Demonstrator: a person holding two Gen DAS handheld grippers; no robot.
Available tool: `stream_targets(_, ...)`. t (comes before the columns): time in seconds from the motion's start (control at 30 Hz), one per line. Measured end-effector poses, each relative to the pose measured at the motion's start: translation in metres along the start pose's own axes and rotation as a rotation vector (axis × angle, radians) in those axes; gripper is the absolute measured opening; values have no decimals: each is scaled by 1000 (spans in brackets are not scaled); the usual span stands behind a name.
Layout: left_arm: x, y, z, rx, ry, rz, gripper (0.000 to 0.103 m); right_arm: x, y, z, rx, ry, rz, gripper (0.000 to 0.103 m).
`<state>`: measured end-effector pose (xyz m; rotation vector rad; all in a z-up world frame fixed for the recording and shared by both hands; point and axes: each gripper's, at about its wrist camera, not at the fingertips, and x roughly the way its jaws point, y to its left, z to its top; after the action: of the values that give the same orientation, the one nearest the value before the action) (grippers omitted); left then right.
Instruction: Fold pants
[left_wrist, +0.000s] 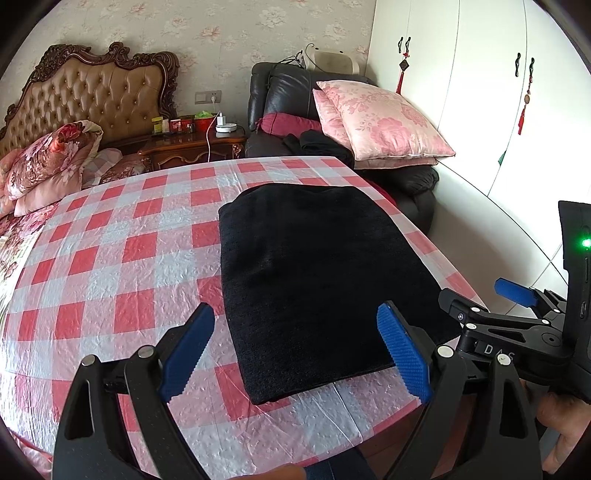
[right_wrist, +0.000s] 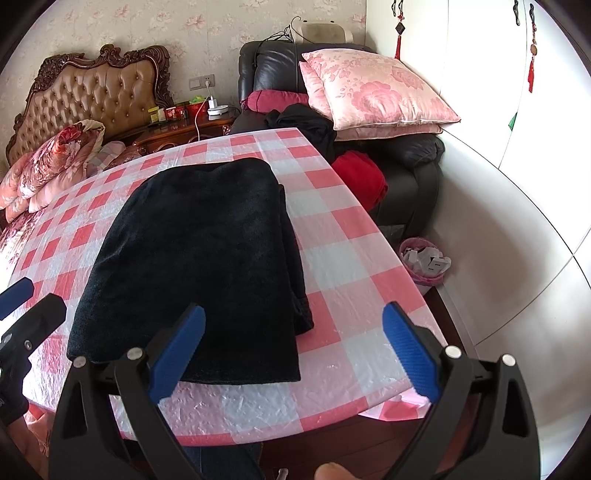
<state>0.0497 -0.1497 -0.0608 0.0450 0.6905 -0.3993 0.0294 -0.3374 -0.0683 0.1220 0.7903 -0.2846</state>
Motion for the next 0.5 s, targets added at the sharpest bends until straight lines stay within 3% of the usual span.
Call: stream_targets(0.5, 1, -1, 0, 0, 4, -6, 87, 2, -1, -2, 2, -1, 2, 97)
